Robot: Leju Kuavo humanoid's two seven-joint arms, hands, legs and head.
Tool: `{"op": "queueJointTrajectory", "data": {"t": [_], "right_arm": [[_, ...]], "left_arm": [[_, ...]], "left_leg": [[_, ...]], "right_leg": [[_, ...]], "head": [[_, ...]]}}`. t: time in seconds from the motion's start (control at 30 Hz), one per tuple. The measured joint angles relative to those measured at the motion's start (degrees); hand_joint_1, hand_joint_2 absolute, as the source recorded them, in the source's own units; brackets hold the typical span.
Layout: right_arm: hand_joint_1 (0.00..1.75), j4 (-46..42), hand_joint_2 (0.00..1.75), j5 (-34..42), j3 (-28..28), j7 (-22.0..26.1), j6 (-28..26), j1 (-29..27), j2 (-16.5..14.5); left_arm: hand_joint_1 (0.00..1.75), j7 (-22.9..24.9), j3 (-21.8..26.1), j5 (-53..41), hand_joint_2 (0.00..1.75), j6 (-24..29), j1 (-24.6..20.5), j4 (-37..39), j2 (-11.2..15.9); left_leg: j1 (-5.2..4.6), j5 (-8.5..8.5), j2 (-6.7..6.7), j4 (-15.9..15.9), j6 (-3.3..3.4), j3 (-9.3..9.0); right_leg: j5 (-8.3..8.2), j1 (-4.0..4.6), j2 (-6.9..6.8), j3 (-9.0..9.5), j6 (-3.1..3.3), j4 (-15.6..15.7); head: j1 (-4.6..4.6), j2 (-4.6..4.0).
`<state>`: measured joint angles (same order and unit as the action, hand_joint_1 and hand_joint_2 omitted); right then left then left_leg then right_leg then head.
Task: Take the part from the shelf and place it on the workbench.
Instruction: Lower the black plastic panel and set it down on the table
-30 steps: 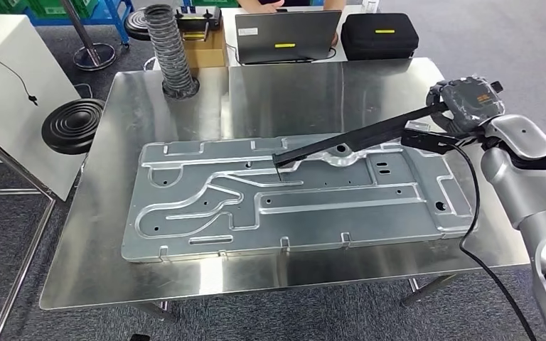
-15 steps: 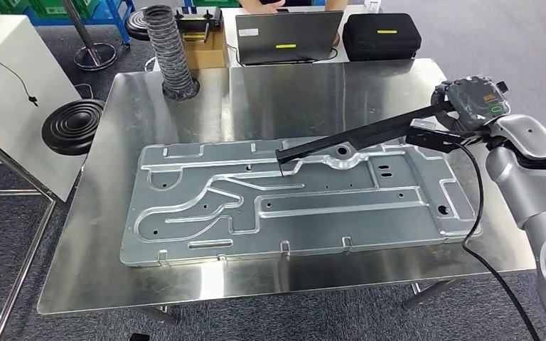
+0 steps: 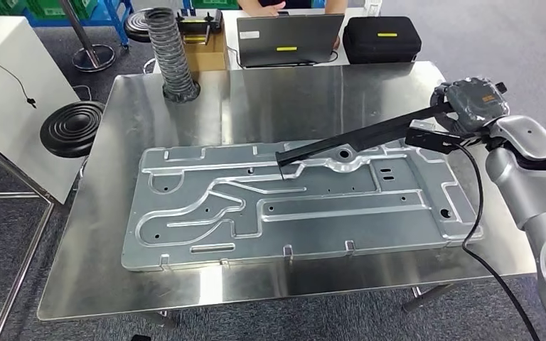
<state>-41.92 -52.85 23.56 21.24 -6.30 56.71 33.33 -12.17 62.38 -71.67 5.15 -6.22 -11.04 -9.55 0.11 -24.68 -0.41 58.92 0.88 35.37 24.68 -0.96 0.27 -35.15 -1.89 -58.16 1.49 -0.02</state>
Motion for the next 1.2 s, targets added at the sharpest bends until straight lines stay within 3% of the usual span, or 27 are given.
{"op": "queueJointTrajectory", "data": {"t": [0.07, 0.1, 0.2, 0.23, 0.27, 0.3, 0.37, 0.43, 0.5, 0.57, 0.63, 0.7, 0.73, 0.77, 0.8, 0.87, 0.93, 1.03, 1.1, 1.2], "right_arm": [[1.24, 0.0, 1.75, 0.0, 0.0, 0.0, 0.0, 0.0, 0.1], [1.24, 0.0, 1.75, 0.0, 0.0, 0.0, 0.0, 0.1, 0.1], [1.24, 0.1, 1.75, 0.2, 0.1, 0.0, 0.0, 0.2, 0.2], [1.24, 0.1, 1.75, 0.2, 0.2, 0.0, 0.0, 0.1, 0.2], [1.24, 0.1, 1.75, 0.2, 0.2, 0.0, 0.0, 0.0, 0.2], [1.24, 0.1, 1.75, 0.3, 0.2, 0.0, 0.0, 0.0, 0.2], [0.62, 0.1, 0.87, 0.3, 0.2, 0.0, 0.0, 0.2, 0.2], [0.0, 0.1, 0.0, 0.4, 0.3, 0.0, 0.0, 0.5, 0.2], [0.0, 0.2, 0.0, 0.4, 0.4, 0.0, -0.1, 0.7, 0.2], [0.0, 0.2, 0.0, 0.4, 0.5, 0.0, -0.2, 0.8, 0.2], [0.0, 0.3, 0.0, 0.5, 0.6, 0.0, -0.3, 1.0, 0.1], [0.0, 0.5, 0.0, 0.6, 0.7, 0.0, -0.4, 1.2, -0.1], [0.0, 0.6, 0.0, 0.6, 0.8, 0.0, -0.5, 1.2, -0.2], [0.0, 0.8, 0.0, 0.6, 0.9, 0.0, -0.5, 1.3, -0.3], [0.0, 0.9, 0.0, 0.6, 1.0, 0.0, -0.6, 1.3, -0.3], [0.0, 1.1, 0.0, 0.6, 1.2, 0.0, -0.7, 1.4, -0.4], [0.0, 1.2, 0.0, 0.6, 1.4, 0.0, -0.8, 1.8, -0.5], [0.0, 1.4, 0.0, 0.6, 1.6, 0.1, -0.8, 2.3, -0.7], [0.0, 1.6, 0.0, 0.6, 1.7, 0.1, -0.8, 2.6, -0.7], [0.0, 1.8, 0.0, 0.6, 1.9, 0.1, -0.7, 3.1, -0.7]], "left_arm": [[0.0, 0.0, 0.0, 0.0, 1.75, 0.0, 0.0, 0.0, 0.0], [0.0, 0.0, 0.0, 0.0, 1.75, 0.0, -0.1, 0.0, 0.0], [0.0, 0.0, 0.0, 0.0, 1.75, 0.0, -0.1, 0.0, 0.0], [0.0, 0.0, 0.0, 0.0, 1.75, 0.0, -0.1, 0.0, 0.0], [0.0, 0.0, 0.0, 0.0, 1.75, 0.0, 0.0, 0.0, 0.0], [0.0, 0.0, 0.0, 0.0, 1.75, 0.0, -0.1, 0.0, 0.0], [0.0, 0.0, 0.0, 0.0, 1.75, 0.0, -0.1, 0.0, -0.1], [0.0, 0.0, 0.0, 0.0, 1.75, 0.1, -0.1, 0.0, -0.1], [0.0, 0.1, -0.1, -0.3, 0.87, 0.5, 0.0, 0.0, -0.1], [0.0, 0.1, -0.2, -0.3, 0.0, 0.6, -0.1, 0.0, -0.1], [0.0, 0.3, -0.2, 0.0, 0.0, 0.4, -0.1, 0.0, 0.0], [0.0, 0.5, -0.2, 0.1, 0.0, 0.2, -0.1, 0.0, 0.0], [0.0, 0.5, -0.2, 0.2, 0.0, 0.2, -0.1, 0.0, 0.0], [0.0, 0.6, -0.2, 0.2, 0.0, 0.1, -0.1, 0.0, 0.0], [0.0, 0.7, -0.2, 0.2, 0.0, 0.1, -0.1, 0.0, 0.0], [0.0, 0.9, -0.2, 0.2, 0.0, 0.1, -0.2, 0.0, 0.1], [0.0, 1.0, -0.2, 0.3, 0.0, 0.1, -0.2, 0.0, 0.1], [0.0, 1.1, -0.2, 0.4, 0.0, 0.1, -0.2, 0.0, 0.1], [0.0, 1.1, -0.2, 0.4, 0.0, 0.1, -0.3, 0.0, 0.1], [0.0, 1.0, -0.2, 0.4, 0.0, 0.2, -0.3, 0.0, 0.1]], "left_leg": [[0.14, 0.3, -0.01, -0.5, 0.73, -0.28], [0.24, 0.45, -0.01, -0.8, 1.03, -0.43], [0.09, 0.45, -0.01, -0.9, 1.43, -0.55], [0.0, 0.39, -0.01, -0.8, 1.51, -0.56], [-0.09, 0.32, -0.03, -0.8, 1.56, -0.59], [-0.17, 0.22, -0.06, -0.7, 1.57, -0.66], [-0.36, -0.02, -0.11, -0.5, 1.45, -0.79], [-0.52, -0.16, -0.13, -0.4, 1.11, -0.68], [-0.53, -0.24, -0.1, -0.4, 0.61, -0.6], [-0.54, -0.97, -0.03, 0.2, 0.0, -0.46], [-0.46, -3.62, 0.02, 4.7, -0.62, 1.38], [-0.14, -7.04, 0.04, 12.4, -1.12, 5.02], [0.04, -7.77, 0.05, 15.1, -1.31, 6.44], [0.2, -7.42, 0.06, 15.9, -1.45, 6.97], [0.34, -5.9, 0.07, 14.2, -1.53, 6.31], [0.52, -1.87, 0.08, 6.6, -1.47, 2.84], [0.46, -0.07, 0.05, 1.0, -1.06, 0.22], [0.34, -0.04, 0.01, -0.2, 0.0, -0.23], [0.46, 0.24, 0.01, -0.5, 0.74, -0.4], [0.36, 0.31, 0.0, -0.7, 1.24, -0.51]], "right_leg": [[0.79, -0.2, -0.07, -0.25, -0.57, -0.9], [1.98, -0.24, -0.1, -1.06, -0.76, -2.8], [6.8, -0.3, -0.16, -6.31, -1.09, -13.6], [7.2, -0.3, -0.16, -7.56, -1.12, -15.9], [6.46, -0.3, -0.16, -7.78, -1.05, -16.0], [4.72, -0.27, -0.16, -6.78, -0.87, -13.7], [0.85, -0.02, -0.23, -2.98, -0.2, -5.6], [-0.66, 0.41, -0.29, -0.78, 0.43, -0.7], [-0.56, 0.66, -0.27, -0.65, 0.8, 0.0], [-0.67, 0.32, -0.34, -0.27, 1.25, 0.5], [-0.77, -0.07, -0.44, 0.15, 1.66, 0.9], [-0.69, -0.08, -0.47, 0.26, 1.85, 0.9], [-0.66, -0.09, -0.45, 0.29, 1.86, 0.9], [-0.61, -0.11, -0.43, 0.32, 1.81, 0.9], [-0.53, -0.16, -0.4, 0.4, 1.7, 0.8], [-0.24, -0.25, -0.33, 0.53, 1.26, 0.6], [-0.01, -0.1, -0.26, 0.4, 0.68, 0.2], [-0.02, -0.07, -0.24, 0.32, -0.2, 0.3], [1.31, -0.24, -0.27, -0.36, -0.66, -1.4], [6.32, -0.31, -0.26, -5.14, -1.03, -11.8]], "head": [[-0.01, 0.0], [-0.01, 0.0], [-0.01, -0.01], [-0.01, -0.01], [-0.01, -0.01], [-0.01, -0.01], [-0.01, -0.01], [0.0, -0.01], [0.0, -0.01], [-0.01, -0.01], [0.0, -0.01], [0.01, -0.01], [0.01, -0.01], [0.01, -0.01], [0.01, -0.01], [0.01, 0.0], [0.01, 0.0], [0.01, -0.01], [0.0, -0.01], [-0.01, -0.01]]}}
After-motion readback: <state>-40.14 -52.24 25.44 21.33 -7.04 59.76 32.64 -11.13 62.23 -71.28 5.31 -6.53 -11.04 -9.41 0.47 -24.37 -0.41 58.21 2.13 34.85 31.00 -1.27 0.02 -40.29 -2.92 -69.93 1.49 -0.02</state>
